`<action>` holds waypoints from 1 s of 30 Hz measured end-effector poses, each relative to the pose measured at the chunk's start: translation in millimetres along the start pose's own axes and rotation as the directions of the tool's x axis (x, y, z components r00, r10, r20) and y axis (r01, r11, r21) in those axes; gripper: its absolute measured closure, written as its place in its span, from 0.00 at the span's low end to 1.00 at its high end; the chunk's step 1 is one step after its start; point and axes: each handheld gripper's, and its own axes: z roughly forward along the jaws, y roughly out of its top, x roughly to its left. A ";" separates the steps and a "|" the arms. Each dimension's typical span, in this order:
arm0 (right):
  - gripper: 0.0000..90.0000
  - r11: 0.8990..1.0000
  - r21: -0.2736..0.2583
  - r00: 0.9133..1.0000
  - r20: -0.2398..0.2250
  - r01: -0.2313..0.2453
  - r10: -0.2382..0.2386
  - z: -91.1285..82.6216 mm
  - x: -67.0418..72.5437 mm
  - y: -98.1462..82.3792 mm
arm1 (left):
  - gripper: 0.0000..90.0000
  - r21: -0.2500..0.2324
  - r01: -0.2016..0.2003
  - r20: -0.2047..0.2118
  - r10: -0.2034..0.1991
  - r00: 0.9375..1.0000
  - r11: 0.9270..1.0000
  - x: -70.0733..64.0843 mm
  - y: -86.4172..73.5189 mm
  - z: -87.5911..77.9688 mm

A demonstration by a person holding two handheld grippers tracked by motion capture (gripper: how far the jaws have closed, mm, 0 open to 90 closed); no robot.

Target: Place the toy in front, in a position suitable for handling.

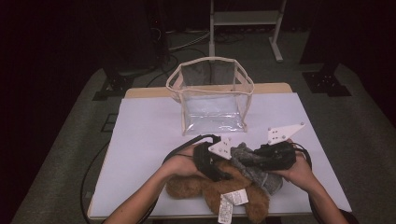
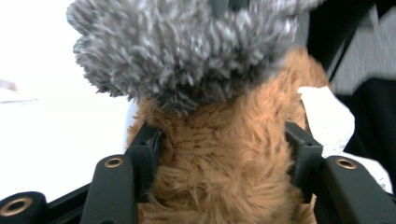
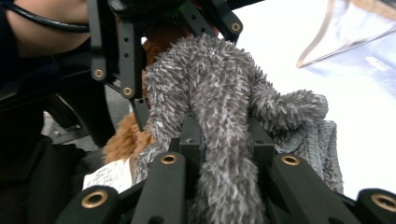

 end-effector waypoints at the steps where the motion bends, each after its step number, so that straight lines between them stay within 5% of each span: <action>1: 0.81 1.000 0.003 1.000 0.008 0.001 -0.001 -1.1 -2.3 3.1 | 0.49 -0.008 0.005 -0.016 -0.005 1.000 1.000 3.0 -0.1 -0.4; 9: 0.81 0.997 0.069 0.997 0.067 0.036 -0.041 -0.8 -17.5 28.5 | 0.53 -0.039 0.019 -0.070 -0.022 0.997 0.999 17.9 6.1 -2.9; 16: 0.80 0.998 0.052 0.996 0.086 0.018 -0.022 -11.0 -23.4 18.5 | 0.40 -0.029 0.022 -0.005 -0.022 1.000 0.999 16.1 2.5 -1.0; 19: 0.81 0.999 0.045 0.995 0.095 -0.014 0.010 -14.7 -23.6 7.6 | 0.30 -0.019 0.017 -0.007 -0.017 1.000 1.000 15.3 4.2 -0.9; 23: 0.82 0.999 0.040 0.998 0.048 -0.031 0.029 -8.0 -18.3 -7.3 | 0.12 0.071 0.033 0.014 -0.034 0.999 0.997 15.6 7.2 9.7; 25: 0.82 0.999 0.045 1.000 0.022 -0.021 0.020 -4.5 -13.9 -10.3 | 0.07 0.107 0.043 0.061 -0.050 0.997 0.993 15.7 6.2 17.7; 28: 0.82 0.999 0.050 1.000 -0.001 -0.006 0.007 -1.4 -9.8 -12.3 | 0.09 0.131 0.032 0.077 -0.043 0.996 0.991 12.8 6.2 26.5; 30: 0.81 0.998 0.055 1.000 0.007 -0.017 0.017 -1.5 -11.3 -13.4 | 0.27 0.109 -0.016 0.046 0.011 0.999 0.994 9.3 7.9 23.5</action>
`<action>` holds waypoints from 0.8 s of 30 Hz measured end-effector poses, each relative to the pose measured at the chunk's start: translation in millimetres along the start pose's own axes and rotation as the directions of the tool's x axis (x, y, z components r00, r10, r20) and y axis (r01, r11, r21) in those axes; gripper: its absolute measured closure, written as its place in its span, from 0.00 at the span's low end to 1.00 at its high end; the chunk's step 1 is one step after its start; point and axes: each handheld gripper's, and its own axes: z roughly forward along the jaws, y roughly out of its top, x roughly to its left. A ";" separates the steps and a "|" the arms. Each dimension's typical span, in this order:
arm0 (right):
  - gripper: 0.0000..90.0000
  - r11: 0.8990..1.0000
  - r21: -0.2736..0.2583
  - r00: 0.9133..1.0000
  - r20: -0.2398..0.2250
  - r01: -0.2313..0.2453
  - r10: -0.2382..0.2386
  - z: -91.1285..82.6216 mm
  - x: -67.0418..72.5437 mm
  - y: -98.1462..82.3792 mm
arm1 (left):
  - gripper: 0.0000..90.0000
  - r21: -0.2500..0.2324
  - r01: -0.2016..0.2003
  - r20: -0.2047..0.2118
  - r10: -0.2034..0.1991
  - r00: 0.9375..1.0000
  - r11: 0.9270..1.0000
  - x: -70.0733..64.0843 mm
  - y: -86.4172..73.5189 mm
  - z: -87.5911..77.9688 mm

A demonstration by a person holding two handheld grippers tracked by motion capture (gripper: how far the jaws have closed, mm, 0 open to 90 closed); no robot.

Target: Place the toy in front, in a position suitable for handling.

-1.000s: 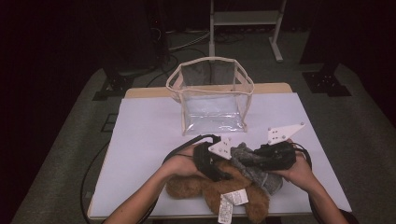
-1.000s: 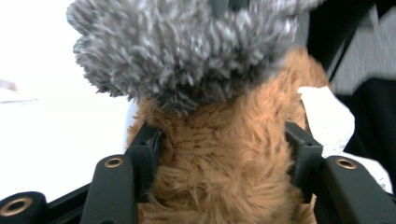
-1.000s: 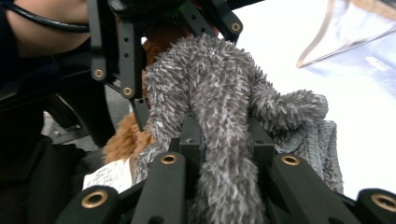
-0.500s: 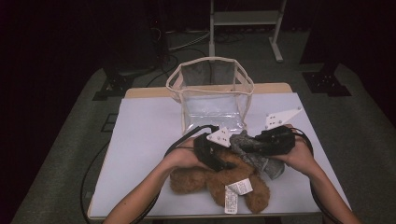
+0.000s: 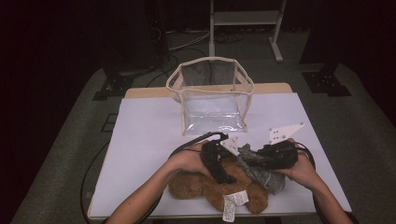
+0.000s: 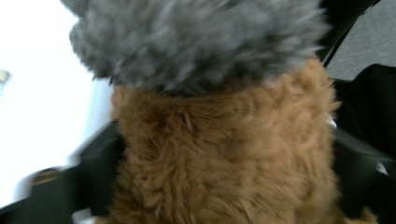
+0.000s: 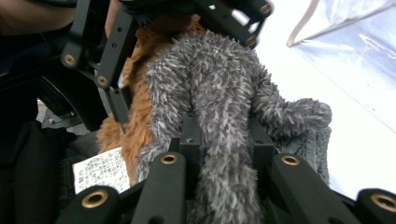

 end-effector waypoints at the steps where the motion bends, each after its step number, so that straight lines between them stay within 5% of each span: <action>1: 0.81 1.000 -0.006 1.000 0.007 -0.004 0.004 -0.8 -2.0 -0.7 | 0.38 -0.009 -0.031 -0.016 0.031 0.999 0.999 -1.8 0.7 -3.2; 4: 0.81 0.999 -0.041 1.000 0.002 -0.029 0.029 -7.0 -7.2 1.1 | 0.49 -0.047 -0.022 -0.041 0.020 0.999 0.999 0.5 2.9 -10.4; 12: 0.81 0.999 -0.028 0.995 0.095 0.033 -0.031 -18.1 -6.9 28.9 | 0.50 -0.092 -0.026 -0.125 0.014 0.992 0.995 11.7 9.7 -19.2; 15: 0.81 0.998 -0.032 0.993 0.106 0.059 -0.055 -18.5 -3.7 36.1 | 0.46 -0.089 -0.020 -0.120 0.009 0.993 0.996 11.4 11.7 -14.7; 20: 0.82 0.999 0.008 0.993 0.111 0.049 -0.050 -6.3 -1.8 21.1 | 0.30 -0.075 0.000 -0.093 -0.007 0.996 0.997 10.2 4.2 -15.6; 24: 0.82 1.000 0.009 0.994 0.106 -0.003 0.002 -2.4 -5.6 -2.4 | 0.25 -0.074 0.008 -0.132 -0.017 0.991 0.997 3.4 -9.6 -29.8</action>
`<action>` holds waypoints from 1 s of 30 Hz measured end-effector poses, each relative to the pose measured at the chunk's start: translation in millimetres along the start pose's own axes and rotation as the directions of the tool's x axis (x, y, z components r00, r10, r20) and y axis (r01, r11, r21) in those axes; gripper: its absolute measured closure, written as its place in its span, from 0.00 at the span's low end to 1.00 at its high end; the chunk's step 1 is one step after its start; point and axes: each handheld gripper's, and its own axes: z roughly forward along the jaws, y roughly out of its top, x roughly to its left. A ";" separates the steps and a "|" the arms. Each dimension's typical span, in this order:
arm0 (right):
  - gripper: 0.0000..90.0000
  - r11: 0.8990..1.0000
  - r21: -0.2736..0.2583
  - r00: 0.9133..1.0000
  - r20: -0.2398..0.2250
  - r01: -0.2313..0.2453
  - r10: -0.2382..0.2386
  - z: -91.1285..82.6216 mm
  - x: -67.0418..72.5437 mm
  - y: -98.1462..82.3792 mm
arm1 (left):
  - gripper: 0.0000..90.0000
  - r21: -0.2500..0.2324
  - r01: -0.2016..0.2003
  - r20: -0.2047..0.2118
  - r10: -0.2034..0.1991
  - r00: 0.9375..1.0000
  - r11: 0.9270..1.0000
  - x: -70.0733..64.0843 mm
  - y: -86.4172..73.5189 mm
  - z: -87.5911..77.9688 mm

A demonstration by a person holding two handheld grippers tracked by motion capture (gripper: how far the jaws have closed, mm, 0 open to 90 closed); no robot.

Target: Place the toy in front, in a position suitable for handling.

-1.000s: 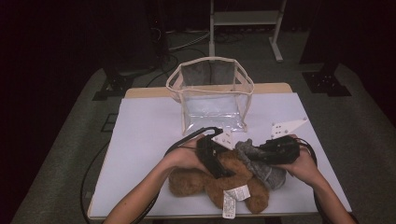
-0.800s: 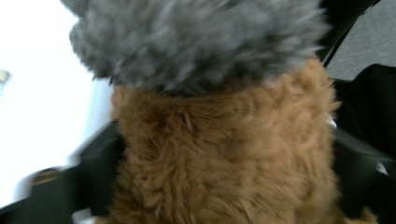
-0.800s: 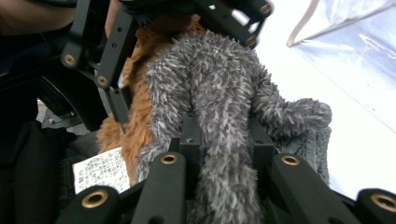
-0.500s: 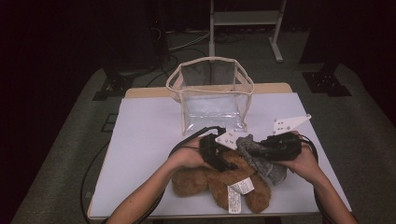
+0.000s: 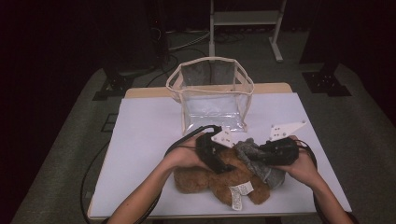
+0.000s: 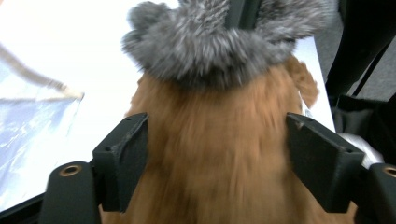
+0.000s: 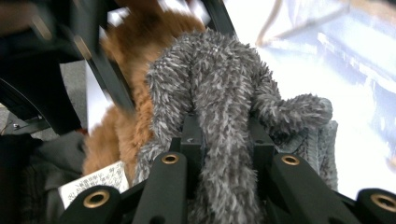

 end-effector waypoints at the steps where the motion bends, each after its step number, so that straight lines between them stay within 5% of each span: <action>1: 0.82 1.000 0.001 1.000 -0.009 -0.024 0.024 1.5 -2.0 -7.7 | 0.23 -0.004 0.011 -0.009 -0.011 1.000 1.000 -1.0 -4.5 -4.8; 3: 0.82 0.998 -0.019 0.998 -0.038 -0.055 0.055 2.5 -4.3 -15.5 | 0.24 -0.013 0.028 -0.025 -0.028 0.999 1.000 -2.0 -13.9 -12.8; 6: 0.82 0.999 -0.007 0.999 -0.021 -0.046 0.046 1.2 -3.3 -14.0 | 0.27 -0.013 0.061 -0.036 -0.062 0.997 0.998 -4.5 -31.6 -17.7; 9: 0.82 0.999 0.007 0.999 -0.005 -0.037 0.037 -2.1 -1.1 -8.1 | 0.36 0.001 0.051 -0.023 -0.051 0.998 0.999 -7.4 -40.4 -14.2; 14: 0.82 0.999 -0.009 0.999 0.011 0.046 -0.046 -8.2 13.0 22.2 | 0.40 -0.021 0.051 -0.039 -0.052 0.998 0.998 -9.9 -42.4 -11.9; 20: 0.81 0.992 0.045 0.993 -0.014 0.115 -0.114 23.1 19.6 50.1 | 0.41 -0.036 0.039 -0.052 -0.041 0.998 0.999 -12.5 -42.3 -8.8; 24: 0.82 0.995 0.048 0.996 -0.018 0.090 -0.089 34.7 11.8 38.6 | 0.34 -0.039 0.048 -0.060 -0.051 0.997 0.998 -12.5 -46.9 -16.6; 30: 0.82 1.000 -0.001 1.000 -0.011 0.012 -0.012 21.4 -2.2 9.8 | 0.27 -0.052 0.061 -0.068 -0.064 0.996 0.997 -16.7 -61.4 -35.4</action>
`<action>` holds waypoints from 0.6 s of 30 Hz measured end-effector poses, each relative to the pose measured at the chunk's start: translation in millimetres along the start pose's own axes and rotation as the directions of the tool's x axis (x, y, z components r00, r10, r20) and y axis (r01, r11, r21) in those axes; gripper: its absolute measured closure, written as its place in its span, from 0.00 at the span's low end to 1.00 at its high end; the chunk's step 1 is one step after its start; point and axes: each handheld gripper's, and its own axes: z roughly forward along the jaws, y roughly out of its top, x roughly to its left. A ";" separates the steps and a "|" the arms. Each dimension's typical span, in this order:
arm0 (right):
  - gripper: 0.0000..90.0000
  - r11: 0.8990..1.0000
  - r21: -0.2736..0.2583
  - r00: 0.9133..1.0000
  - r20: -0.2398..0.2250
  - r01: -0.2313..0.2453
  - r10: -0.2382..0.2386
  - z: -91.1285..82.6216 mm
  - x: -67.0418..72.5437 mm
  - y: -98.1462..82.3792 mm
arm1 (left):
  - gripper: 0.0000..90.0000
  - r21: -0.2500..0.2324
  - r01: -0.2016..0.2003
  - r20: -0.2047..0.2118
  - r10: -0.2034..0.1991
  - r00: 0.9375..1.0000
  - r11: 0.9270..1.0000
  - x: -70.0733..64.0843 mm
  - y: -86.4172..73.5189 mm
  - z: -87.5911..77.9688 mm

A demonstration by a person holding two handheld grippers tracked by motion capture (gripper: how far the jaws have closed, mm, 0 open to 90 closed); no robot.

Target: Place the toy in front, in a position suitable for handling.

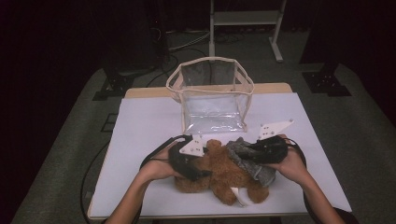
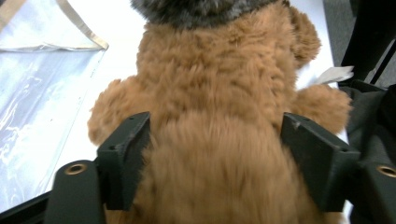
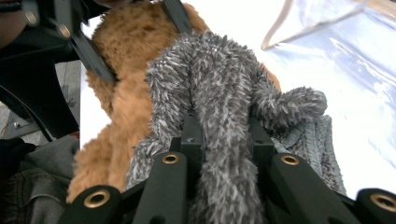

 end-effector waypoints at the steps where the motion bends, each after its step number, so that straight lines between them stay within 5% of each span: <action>1: 0.82 1.000 -0.003 1.000 0.002 -0.004 0.004 -1.6 -0.3 -2.0 | 0.26 -0.006 0.001 -0.005 -0.002 1.000 1.000 -0.5 -3.3 -5.5; 8: 0.82 1.000 0.010 1.000 0.024 0.001 -0.002 -5.7 4.2 -3.4 | 0.26 -0.014 0.029 -0.010 -0.029 1.000 0.999 3.1 -19.7 -18.9; 13: 0.82 0.997 0.029 0.997 0.038 0.072 -0.073 -5.3 18.6 20.7 | 0.36 -0.033 0.052 -0.006 -0.052 0.999 0.998 9.7 -30.0 -10.5; 18: 0.82 0.986 0.081 0.990 -0.003 0.144 -0.144 24.3 23.0 46.6 | 0.38 -0.042 0.049 -0.014 -0.050 0.999 0.998 8.9 -26.8 -4.9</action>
